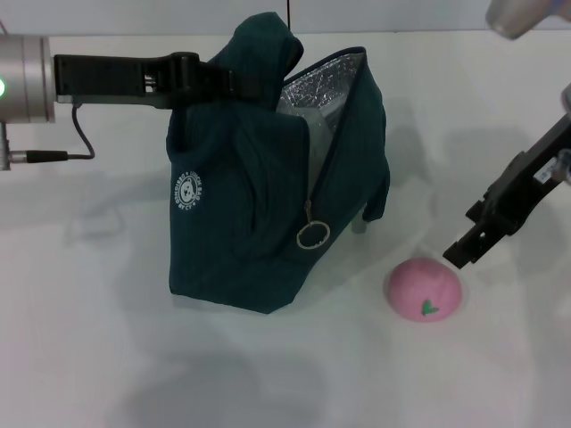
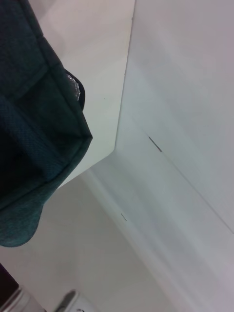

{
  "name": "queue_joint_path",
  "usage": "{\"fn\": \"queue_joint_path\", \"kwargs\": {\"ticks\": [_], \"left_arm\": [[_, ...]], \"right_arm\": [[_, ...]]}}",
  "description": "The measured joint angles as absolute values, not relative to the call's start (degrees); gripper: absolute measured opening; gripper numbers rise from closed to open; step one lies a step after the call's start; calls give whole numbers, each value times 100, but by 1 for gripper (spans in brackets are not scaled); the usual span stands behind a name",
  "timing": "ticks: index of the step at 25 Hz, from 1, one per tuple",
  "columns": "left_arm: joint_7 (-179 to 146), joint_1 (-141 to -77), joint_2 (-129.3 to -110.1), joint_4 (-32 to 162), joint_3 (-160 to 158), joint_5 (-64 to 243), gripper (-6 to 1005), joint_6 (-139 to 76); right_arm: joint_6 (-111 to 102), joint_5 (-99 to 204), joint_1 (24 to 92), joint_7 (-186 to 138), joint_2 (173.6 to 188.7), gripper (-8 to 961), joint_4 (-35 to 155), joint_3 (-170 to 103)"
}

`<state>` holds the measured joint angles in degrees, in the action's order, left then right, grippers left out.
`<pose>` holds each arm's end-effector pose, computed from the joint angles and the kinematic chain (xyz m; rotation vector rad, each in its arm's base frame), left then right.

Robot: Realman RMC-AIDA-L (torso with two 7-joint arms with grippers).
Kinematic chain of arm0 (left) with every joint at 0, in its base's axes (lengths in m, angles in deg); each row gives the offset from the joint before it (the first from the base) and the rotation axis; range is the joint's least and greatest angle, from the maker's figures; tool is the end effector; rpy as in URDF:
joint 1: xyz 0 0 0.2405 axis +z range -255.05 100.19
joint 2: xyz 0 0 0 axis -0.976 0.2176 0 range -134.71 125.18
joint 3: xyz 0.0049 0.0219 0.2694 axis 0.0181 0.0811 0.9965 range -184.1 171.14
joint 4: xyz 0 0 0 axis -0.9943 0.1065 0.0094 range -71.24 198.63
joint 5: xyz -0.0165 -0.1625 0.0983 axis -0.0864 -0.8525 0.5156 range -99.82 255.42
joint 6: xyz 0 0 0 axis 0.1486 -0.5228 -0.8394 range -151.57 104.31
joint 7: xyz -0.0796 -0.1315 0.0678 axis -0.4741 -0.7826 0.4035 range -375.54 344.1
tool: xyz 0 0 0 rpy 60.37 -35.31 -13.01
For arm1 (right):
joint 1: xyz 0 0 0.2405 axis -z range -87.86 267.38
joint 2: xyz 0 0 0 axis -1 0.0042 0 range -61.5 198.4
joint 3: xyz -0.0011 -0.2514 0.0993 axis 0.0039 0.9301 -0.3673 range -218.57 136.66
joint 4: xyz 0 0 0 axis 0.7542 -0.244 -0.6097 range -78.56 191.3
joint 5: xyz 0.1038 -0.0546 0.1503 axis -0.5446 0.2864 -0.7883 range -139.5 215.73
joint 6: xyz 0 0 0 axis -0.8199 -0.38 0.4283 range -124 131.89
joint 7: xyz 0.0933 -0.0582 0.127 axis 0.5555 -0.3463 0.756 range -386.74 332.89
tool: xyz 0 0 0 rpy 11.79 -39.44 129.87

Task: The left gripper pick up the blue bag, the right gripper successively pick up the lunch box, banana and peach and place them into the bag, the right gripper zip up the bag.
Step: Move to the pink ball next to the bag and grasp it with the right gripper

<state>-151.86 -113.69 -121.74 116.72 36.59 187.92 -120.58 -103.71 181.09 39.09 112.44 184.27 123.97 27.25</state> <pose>-0.1801 0.3600 0.0214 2.6228 1.5069 0.8469 0.1500 0.3575 -0.0056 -2.8925 0.8626 -0.5814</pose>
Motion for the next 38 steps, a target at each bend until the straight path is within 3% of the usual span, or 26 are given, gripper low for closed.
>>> {"fn": "queue_joint_path", "kwargs": {"ticks": [36, 38], "left_arm": [[-15161, -11350, -12165, 11669, 3659, 18811, 36, -12057], [-15153, -11348, -12165, 11669, 3660, 18811, 36, -12057]], "right_arm": [[-8990, 17665, 3967, 11236, 18446, 779, 11617, 4662], [-8974, 17643, 3966, 11247, 18442, 729, 11591, 4645]]}}
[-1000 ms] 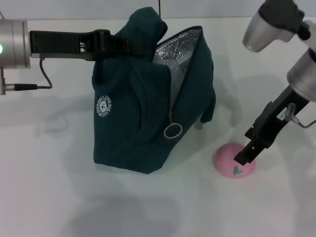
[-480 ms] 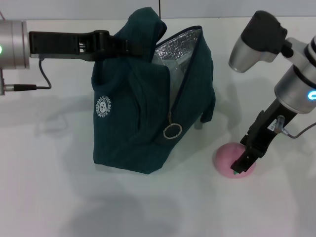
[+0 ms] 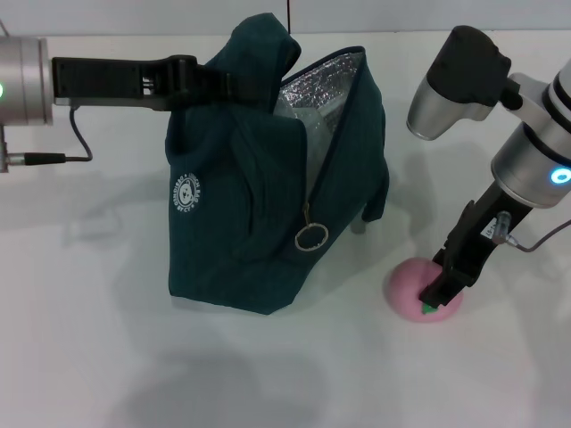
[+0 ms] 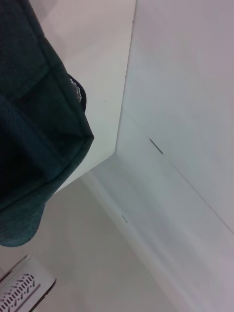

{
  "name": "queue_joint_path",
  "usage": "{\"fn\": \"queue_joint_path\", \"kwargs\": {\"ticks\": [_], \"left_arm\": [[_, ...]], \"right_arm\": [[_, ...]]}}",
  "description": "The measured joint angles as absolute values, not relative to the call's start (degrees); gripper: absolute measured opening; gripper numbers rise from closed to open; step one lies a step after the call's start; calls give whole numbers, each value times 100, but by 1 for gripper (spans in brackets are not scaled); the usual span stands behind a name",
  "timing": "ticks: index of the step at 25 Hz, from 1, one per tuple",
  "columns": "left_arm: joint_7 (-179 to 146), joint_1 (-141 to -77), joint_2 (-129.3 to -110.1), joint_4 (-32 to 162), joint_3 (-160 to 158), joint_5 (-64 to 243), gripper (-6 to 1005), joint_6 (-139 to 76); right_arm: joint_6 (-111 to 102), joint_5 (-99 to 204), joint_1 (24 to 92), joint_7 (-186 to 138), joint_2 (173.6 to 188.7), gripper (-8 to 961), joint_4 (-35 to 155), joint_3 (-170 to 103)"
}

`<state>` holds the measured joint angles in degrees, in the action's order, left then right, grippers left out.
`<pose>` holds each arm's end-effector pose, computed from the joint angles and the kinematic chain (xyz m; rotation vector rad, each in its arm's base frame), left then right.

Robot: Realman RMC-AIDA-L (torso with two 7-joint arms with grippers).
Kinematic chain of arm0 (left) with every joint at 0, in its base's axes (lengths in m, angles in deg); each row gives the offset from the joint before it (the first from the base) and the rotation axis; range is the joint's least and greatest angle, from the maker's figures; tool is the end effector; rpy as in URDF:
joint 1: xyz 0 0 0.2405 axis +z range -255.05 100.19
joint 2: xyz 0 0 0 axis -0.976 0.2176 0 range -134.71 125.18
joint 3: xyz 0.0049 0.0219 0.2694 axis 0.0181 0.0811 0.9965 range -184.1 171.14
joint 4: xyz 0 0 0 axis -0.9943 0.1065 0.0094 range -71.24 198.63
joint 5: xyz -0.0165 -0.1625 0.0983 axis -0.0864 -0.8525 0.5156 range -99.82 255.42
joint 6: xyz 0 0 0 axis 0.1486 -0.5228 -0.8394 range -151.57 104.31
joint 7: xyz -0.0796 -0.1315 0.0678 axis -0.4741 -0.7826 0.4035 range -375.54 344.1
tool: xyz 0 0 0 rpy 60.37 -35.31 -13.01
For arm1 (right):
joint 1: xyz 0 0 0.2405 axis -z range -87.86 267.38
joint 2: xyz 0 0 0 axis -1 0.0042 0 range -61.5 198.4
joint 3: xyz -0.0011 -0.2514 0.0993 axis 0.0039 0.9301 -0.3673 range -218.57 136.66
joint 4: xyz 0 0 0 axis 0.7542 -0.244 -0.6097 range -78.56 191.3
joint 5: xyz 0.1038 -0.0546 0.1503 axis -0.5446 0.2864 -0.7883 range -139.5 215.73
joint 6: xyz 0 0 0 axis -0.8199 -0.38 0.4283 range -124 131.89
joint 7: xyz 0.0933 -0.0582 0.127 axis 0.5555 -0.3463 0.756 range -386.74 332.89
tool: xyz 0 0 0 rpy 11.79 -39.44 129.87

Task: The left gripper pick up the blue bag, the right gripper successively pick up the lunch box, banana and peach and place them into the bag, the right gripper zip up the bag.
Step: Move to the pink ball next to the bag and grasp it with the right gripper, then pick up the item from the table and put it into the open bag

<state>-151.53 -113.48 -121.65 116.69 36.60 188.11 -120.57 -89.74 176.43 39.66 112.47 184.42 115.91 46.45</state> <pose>-0.1823 0.3594 0.0216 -2.6223 -1.5041 -0.8400 0.1665 0.3496 -0.0615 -2.9250 0.6894 -0.7538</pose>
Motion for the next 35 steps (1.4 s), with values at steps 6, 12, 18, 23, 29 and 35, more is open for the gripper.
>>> {"fn": "queue_joint_path", "kwargs": {"ticks": [6, 12, 18, 23, 29, 35], "left_arm": [[-15142, -11346, -12165, 11669, 3670, 18808, 36, -12064], [-15142, -11346, -12165, 11669, 3663, 18808, 36, -12067], [-15142, -11335, -12165, 11669, 3657, 18804, 36, -12075], [-15142, -11293, -12166, 11669, 3658, 18776, 36, -12078], [-15142, -11285, -12166, 11669, 3659, 18772, 36, -12092], [-15142, -11290, -12166, 11669, 3659, 18766, 36, -12093]], "right_arm": [[-8976, 17628, 3986, 11251, 18428, 530, 11570, 4619], [-9042, 17595, 3992, 11254, 18427, 322, 11619, 4610], [-9461, 17547, 4041, 11218, 18415, 202, 11791, 4099], [-10117, 17436, 4235, 11059, 18380, 149, 12196, 3097], [-11023, 17002, 4364, 10658, 18277, 98, 12326, 1216], [-11217, 16200, 4378, 10605, 18073, 58, 12319, 459]]}}
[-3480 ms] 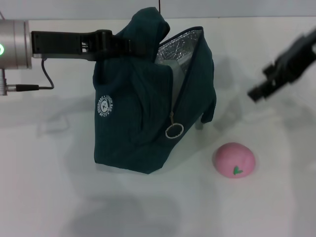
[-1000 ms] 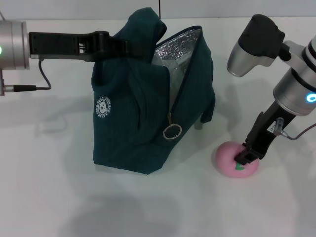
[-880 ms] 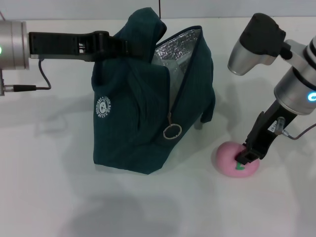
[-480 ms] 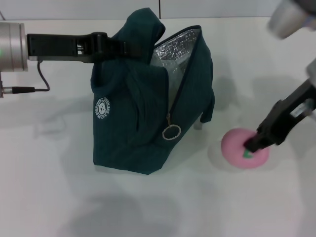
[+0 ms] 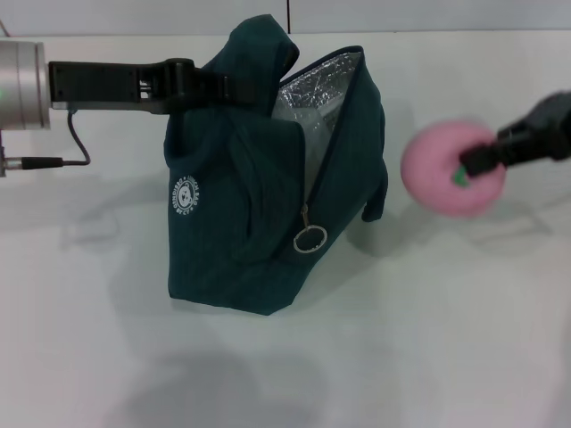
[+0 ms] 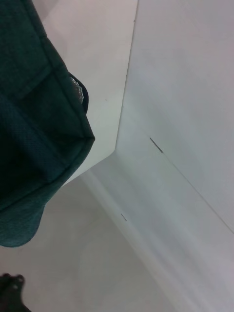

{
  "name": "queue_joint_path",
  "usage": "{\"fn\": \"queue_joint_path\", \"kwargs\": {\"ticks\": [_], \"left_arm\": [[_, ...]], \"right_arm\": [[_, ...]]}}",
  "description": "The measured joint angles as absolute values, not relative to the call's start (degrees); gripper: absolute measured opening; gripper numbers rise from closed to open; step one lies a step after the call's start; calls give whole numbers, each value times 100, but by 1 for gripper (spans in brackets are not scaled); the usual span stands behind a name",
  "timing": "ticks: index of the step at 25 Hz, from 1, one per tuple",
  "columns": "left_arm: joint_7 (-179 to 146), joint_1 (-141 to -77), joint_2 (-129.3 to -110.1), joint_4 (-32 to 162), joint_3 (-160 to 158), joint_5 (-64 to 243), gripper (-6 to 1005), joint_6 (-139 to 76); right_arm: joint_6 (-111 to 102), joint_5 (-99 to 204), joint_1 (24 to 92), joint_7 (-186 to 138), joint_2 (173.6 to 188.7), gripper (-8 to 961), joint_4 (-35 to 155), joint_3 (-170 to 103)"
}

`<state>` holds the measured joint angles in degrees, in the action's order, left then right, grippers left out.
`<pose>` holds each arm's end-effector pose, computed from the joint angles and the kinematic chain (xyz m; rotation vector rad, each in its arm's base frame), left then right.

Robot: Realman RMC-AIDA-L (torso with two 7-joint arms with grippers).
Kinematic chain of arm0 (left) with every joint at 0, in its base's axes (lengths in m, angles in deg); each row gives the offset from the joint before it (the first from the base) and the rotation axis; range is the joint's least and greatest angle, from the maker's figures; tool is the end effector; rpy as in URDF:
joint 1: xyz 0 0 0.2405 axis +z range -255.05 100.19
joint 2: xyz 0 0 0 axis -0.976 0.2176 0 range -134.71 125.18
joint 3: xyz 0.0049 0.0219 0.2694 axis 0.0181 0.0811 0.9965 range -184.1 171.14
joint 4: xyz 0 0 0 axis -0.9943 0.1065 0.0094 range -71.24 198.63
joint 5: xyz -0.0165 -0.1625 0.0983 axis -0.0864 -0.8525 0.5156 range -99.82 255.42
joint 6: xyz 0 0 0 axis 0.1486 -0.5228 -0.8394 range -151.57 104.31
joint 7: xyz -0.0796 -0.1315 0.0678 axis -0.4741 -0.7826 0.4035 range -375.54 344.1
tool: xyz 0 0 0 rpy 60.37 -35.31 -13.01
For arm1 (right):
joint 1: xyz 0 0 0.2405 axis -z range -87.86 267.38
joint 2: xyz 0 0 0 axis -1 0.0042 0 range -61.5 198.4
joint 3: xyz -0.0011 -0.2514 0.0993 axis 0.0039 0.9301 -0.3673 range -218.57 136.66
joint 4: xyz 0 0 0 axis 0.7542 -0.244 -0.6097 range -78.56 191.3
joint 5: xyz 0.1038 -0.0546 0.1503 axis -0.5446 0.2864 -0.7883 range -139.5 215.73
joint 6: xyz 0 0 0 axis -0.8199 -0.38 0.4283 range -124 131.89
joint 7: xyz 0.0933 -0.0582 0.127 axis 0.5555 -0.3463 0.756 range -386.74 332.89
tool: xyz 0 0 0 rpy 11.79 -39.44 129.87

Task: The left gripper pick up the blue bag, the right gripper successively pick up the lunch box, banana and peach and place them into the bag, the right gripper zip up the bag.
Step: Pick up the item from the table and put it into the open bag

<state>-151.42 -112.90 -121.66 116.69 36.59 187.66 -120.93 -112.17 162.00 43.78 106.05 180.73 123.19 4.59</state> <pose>-0.1845 0.3568 0.0221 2.6193 1.5112 0.8500 0.1420 0.3494 0.0566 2.9380 -0.9555 -0.1945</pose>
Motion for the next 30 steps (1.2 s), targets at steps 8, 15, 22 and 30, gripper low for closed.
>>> {"fn": "queue_joint_path", "kwargs": {"ticks": [8, 15, 22, 30], "left_arm": [[-15120, -11311, -12203, 11669, 3659, 18766, 36, -12092], [-15117, -11301, -12211, 11669, 3659, 18735, 36, -12092], [-15056, -11279, -12170, 11537, 3659, 18600, 36, -12092], [-15047, -11276, -12165, 11531, 3659, 18599, 36, -12092]], "right_arm": [[-10226, 15394, 4373, 9919, 18193, 57, 11696, 368], [-9274, 14777, 4380, 9322, 18374, 95, 11521, 1092], [-8604, 14662, 4398, 9178, 18401, 134, 11403, 1826], [-8556, 14639, 4370, 9130, 18414, 178, 11396, 2012]]}}
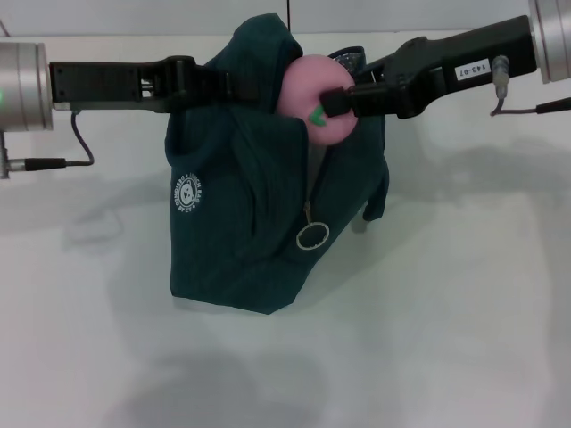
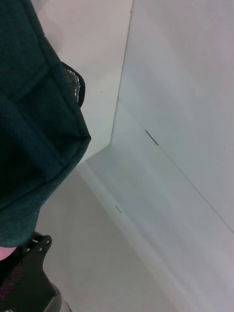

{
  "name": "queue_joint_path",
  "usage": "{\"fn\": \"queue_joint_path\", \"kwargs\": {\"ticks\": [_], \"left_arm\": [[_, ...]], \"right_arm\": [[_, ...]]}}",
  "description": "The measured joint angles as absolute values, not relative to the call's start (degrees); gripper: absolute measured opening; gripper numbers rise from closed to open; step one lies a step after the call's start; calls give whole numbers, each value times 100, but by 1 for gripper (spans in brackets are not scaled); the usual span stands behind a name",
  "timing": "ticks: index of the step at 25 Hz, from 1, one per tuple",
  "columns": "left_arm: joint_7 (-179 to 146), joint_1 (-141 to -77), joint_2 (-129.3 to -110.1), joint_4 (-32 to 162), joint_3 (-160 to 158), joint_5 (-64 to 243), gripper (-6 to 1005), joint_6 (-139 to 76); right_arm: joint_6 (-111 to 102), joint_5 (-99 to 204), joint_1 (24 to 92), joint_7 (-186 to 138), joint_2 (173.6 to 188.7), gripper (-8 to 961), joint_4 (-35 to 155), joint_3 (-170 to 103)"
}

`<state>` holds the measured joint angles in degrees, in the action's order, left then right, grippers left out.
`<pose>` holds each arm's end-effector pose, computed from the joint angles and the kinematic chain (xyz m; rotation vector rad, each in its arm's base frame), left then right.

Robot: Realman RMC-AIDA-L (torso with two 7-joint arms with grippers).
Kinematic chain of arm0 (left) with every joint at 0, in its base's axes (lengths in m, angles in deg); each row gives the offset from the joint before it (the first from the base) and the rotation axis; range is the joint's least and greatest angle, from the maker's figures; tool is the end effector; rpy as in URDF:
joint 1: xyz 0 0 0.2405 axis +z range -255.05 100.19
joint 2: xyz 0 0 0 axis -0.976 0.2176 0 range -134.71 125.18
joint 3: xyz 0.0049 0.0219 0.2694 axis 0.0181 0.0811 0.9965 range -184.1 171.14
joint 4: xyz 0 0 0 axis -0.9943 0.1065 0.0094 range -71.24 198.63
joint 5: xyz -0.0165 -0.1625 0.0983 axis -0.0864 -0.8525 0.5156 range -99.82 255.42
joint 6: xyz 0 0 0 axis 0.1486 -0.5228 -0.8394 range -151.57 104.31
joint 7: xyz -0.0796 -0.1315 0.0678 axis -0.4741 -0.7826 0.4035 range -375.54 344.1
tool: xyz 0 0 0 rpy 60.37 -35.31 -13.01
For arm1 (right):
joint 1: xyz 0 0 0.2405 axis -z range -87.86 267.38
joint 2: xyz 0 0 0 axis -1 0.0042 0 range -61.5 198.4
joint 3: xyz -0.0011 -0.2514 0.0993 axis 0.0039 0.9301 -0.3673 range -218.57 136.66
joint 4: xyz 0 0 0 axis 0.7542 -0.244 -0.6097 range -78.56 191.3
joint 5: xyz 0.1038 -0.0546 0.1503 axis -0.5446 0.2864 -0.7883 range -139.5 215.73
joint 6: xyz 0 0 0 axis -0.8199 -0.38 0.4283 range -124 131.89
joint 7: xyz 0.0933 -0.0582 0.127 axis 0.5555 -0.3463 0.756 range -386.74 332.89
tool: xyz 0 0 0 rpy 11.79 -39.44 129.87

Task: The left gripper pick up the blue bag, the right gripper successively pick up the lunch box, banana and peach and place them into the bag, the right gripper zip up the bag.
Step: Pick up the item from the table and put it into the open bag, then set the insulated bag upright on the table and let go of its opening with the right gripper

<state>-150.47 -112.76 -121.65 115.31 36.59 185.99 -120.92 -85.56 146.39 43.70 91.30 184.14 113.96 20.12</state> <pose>-0.1835 0.3559 0.0213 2.5959 1.4981 0.8890 0.0987 0.3826 -0.0081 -2.9879 0.6001 0.5509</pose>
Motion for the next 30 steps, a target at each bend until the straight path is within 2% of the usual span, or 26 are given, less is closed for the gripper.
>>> {"fn": "queue_joint_path", "kwargs": {"ticks": [4, 15, 17, 25, 30], "left_arm": [[-15046, -11276, -12165, 11529, 3659, 18599, 36, -12092], [-15045, -11276, -12165, 11528, 3659, 18599, 36, -12092], [-15045, -11276, -12165, 11528, 3659, 18599, 36, -12092], [-15045, -11242, -12165, 11528, 3657, 18601, 36, -12092], [-15035, -11234, -12174, 11528, 3651, 18601, 36, -12092]], "right_arm": [[-8555, 14492, 4409, 9079, 18402, 200, 11413, 2018], [-8559, 14441, 4451, 9058, 18384, 417, 11429, 1973], [-8572, 14434, 4471, 9058, 18381, 628, 11459, 1940], [-8631, 14329, 5139, 9523, 18364, 626, 11991, 1330], [-8620, 14293, 5616, 10012, 18357, 619, 11479, 714]]}}
